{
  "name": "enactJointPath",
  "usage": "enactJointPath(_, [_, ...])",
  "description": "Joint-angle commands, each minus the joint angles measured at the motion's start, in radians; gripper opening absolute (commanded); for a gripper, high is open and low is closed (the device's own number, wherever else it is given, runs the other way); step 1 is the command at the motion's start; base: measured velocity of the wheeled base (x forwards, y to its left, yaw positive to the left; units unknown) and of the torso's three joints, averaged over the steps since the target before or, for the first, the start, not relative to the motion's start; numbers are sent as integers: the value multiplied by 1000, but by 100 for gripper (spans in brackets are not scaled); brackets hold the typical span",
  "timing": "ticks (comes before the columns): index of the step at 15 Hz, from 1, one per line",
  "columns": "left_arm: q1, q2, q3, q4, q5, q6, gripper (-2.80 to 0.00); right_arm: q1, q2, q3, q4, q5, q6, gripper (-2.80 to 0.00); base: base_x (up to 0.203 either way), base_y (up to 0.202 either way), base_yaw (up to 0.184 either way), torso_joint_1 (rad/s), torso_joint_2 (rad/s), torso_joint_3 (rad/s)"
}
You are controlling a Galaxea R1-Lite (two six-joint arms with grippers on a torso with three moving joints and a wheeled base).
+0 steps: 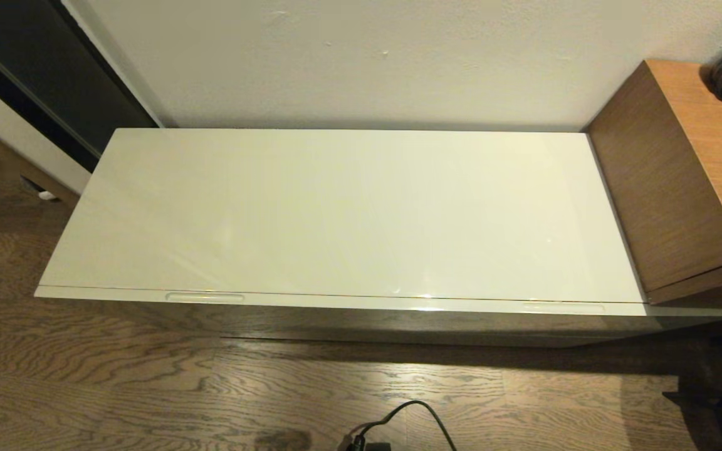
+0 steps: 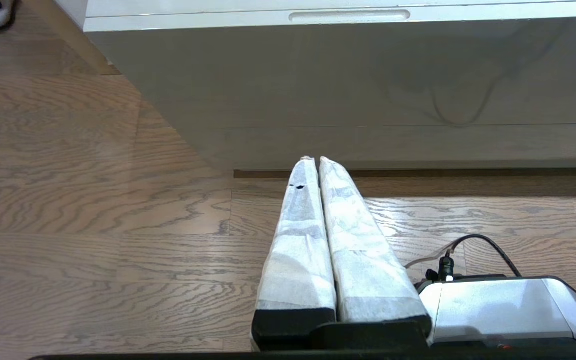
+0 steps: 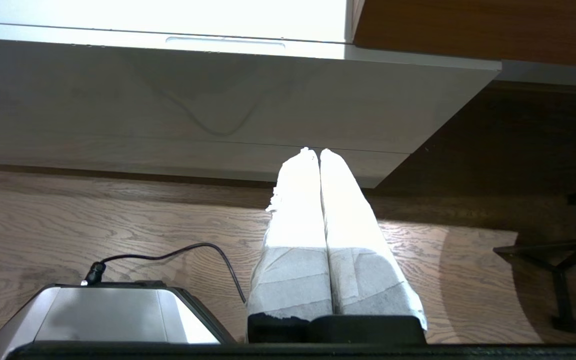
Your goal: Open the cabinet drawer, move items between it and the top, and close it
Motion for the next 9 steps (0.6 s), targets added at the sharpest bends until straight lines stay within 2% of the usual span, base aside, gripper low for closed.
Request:
enactJointPath(1, [0, 1, -1, 0, 0, 0, -280, -1, 2, 2, 0, 0, -1, -280, 0, 0, 0, 0, 0, 0])
enactJointPath(9, [0, 1, -1, 0, 0, 0, -280, -1, 2, 2, 0, 0, -1, -280, 0, 0, 0, 0, 0, 0])
